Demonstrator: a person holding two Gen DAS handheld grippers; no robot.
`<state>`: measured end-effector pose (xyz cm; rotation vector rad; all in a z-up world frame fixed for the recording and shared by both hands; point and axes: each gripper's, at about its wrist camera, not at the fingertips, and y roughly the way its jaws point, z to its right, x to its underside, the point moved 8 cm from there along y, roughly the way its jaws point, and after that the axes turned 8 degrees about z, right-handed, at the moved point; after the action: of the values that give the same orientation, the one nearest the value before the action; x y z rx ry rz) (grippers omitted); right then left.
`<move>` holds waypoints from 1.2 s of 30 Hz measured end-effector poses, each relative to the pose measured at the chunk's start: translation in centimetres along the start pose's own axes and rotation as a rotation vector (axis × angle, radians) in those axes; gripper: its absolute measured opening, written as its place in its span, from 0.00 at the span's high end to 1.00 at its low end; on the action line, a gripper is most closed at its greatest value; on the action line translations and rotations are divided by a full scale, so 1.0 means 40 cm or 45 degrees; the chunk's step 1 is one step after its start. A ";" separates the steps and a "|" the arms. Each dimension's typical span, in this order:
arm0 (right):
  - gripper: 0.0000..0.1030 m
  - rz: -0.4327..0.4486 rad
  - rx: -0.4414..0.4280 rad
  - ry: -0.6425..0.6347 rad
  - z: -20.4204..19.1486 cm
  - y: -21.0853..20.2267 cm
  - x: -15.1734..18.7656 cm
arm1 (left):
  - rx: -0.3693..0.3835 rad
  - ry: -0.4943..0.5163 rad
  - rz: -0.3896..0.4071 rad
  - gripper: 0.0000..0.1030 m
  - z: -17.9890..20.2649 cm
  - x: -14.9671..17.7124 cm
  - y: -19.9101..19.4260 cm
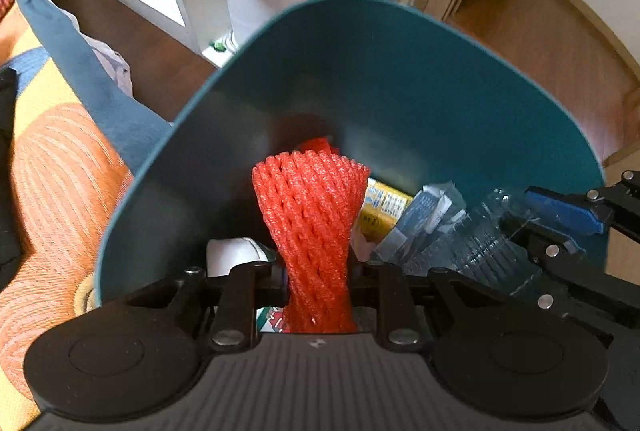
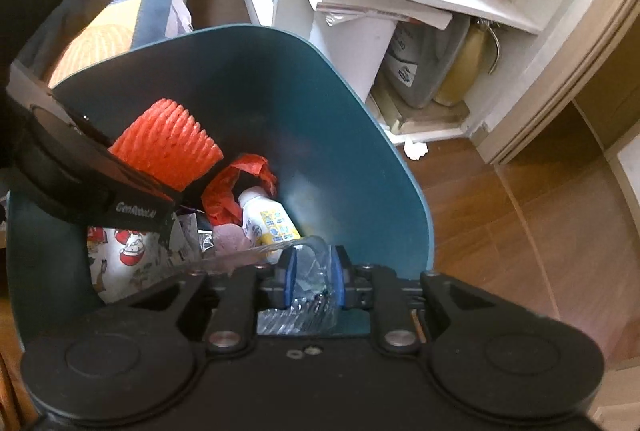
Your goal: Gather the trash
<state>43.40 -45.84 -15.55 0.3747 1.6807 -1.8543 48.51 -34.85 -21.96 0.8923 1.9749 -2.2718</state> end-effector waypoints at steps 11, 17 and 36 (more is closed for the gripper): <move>0.73 0.029 -0.028 0.088 0.010 -0.041 0.013 | -0.009 -0.022 -0.006 0.29 0.011 0.017 -0.004; 0.71 0.094 -0.044 0.130 0.020 -0.116 0.006 | 0.006 -0.050 0.050 0.29 0.007 0.032 -0.086; 0.62 0.430 -0.146 0.189 -0.050 -0.504 -0.013 | 0.048 -0.093 0.463 0.29 0.043 0.103 -0.547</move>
<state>31.35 -43.43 0.55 0.7149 1.6901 -1.5083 36.48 -30.40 -3.69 1.0547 1.5893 -2.1068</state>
